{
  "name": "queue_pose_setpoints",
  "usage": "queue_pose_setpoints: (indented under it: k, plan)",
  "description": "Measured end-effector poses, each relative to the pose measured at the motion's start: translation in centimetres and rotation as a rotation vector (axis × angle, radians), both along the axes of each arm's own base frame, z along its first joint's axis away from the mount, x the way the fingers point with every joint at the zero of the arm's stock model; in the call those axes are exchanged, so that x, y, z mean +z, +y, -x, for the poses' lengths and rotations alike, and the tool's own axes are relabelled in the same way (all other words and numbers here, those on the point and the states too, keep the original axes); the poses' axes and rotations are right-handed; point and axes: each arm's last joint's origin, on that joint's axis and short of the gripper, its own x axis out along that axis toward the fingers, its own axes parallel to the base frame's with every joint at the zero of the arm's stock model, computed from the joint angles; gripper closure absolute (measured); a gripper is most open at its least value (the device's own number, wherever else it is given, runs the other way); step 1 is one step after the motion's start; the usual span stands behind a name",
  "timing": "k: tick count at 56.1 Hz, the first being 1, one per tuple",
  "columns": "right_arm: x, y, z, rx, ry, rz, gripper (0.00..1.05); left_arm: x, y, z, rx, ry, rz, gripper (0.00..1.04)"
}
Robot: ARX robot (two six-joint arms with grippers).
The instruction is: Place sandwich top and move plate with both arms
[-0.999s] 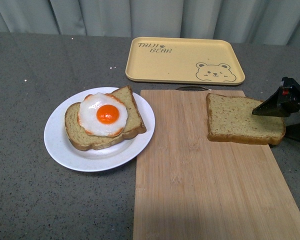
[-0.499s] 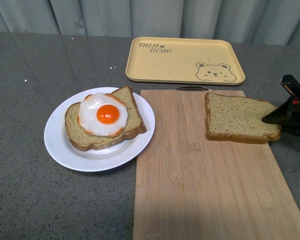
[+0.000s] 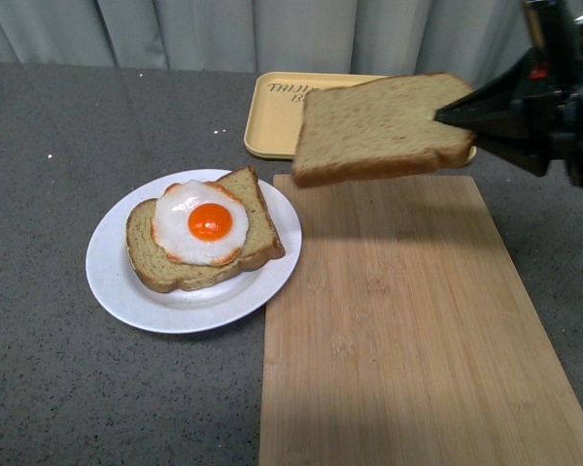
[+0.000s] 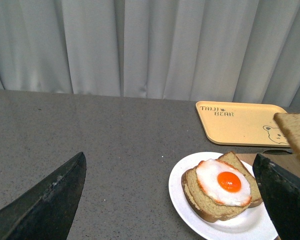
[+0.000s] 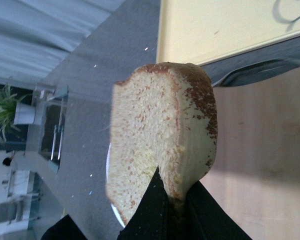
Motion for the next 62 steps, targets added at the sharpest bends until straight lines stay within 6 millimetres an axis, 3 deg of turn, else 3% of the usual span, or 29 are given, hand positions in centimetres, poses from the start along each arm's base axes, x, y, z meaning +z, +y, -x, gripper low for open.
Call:
queue_pose_setpoints:
  k: [10,24,44,55,62]
  plan:
    - [-1.3,5.1,-0.7,0.182,0.028,-0.018,1.02,0.0,0.0,0.0,0.0,0.0,0.0,0.07]
    - [-3.6,9.3,-2.7,0.344,0.048,0.004,1.02,0.0,0.0,0.0,0.0,0.0,0.0,0.07]
    - [-6.0,12.3,-4.3,0.378,0.105,0.034,1.02,0.0,0.0,0.0,0.0,0.0,0.0,0.07]
    - [-5.4,10.9,-4.1,0.328,0.067,0.013,0.68,0.0,0.0,0.0,0.0,0.0,0.0,0.07]
    - [-2.8,9.2,-3.5,0.256,-0.034,0.028,0.45,0.0,0.0,0.0,0.0,0.0,0.0,0.07]
